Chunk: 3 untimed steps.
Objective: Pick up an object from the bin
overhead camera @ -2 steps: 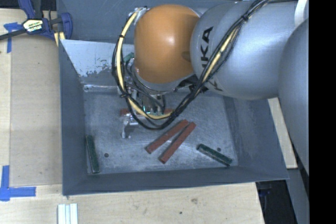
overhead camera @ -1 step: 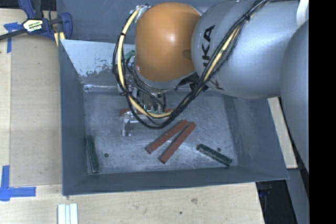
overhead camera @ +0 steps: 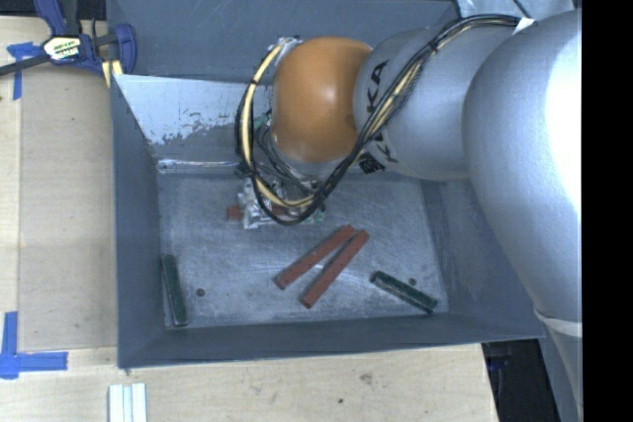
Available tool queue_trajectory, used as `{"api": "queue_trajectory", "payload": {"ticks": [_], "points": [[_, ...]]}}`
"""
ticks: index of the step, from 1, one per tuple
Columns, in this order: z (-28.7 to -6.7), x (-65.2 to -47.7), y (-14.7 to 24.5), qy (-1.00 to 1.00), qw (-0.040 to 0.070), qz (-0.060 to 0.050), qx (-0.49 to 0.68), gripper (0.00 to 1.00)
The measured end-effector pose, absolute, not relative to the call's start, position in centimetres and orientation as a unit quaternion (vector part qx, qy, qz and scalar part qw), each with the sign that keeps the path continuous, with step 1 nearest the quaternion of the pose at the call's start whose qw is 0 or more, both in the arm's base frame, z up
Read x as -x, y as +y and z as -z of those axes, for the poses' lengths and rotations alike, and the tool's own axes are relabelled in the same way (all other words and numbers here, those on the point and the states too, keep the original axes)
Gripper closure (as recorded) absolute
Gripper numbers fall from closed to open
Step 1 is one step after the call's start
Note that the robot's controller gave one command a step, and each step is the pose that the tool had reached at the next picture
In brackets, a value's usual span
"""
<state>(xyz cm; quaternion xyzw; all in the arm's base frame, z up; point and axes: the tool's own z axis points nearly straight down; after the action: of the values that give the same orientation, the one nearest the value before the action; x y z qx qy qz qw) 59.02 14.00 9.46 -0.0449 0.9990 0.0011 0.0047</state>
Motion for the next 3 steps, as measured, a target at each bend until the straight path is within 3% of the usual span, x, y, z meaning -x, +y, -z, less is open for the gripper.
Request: {"api": "queue_trajectory", "payload": {"ticks": [1,2,3], "points": [[-9.5,-59.0,14.0,0.999,0.005,-0.001,0.045,1.00],[-13.6,-59.3,14.1,0.999,-0.001,0.000,0.051,1.00],[-18.1,-59.5,13.8,0.999,0.002,0.000,0.048,0.00]]}}
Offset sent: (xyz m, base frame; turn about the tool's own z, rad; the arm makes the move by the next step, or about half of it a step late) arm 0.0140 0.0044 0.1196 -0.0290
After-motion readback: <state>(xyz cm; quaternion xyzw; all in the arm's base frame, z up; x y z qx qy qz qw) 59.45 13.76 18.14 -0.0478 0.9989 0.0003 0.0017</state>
